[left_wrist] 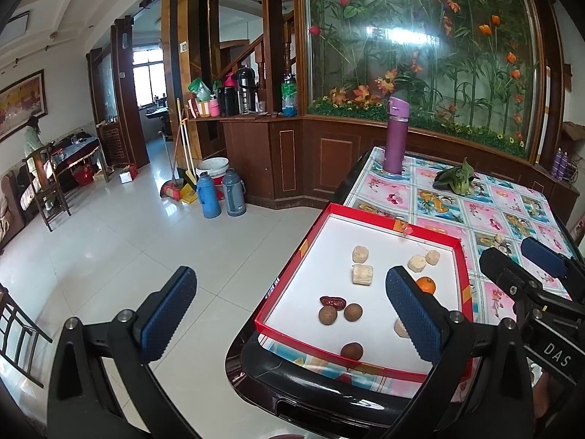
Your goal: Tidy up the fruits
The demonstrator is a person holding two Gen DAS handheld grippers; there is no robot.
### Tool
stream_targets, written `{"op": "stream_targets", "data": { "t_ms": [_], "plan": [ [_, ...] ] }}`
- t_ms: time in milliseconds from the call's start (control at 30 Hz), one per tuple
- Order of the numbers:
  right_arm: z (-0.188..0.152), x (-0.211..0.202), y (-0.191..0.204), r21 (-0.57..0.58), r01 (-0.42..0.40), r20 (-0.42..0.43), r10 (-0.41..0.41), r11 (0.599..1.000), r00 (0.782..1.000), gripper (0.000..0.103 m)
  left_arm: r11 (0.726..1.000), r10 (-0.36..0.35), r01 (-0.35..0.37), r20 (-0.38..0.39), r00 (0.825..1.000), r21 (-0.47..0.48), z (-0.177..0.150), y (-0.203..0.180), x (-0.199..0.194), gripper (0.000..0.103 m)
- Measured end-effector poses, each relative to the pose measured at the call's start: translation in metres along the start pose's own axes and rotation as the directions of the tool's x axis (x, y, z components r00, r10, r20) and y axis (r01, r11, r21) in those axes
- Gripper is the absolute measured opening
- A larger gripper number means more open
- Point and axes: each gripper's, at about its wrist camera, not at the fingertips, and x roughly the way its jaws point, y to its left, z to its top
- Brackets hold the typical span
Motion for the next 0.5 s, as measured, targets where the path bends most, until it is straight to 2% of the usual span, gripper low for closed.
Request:
{"op": "stream_targets", "data": {
  "t_ms": [500],
  "plan": [
    [0.0009, 0.0087, 0.0063, -0.017, -0.005, -0.008, 0.005, 1.000, 1.000, 0.080, 1.000, 0.002, -0.002, -0.006, 1.000, 0.000, -0.0019, 0.0027, 0.0065, 0.103]
  ]
}}
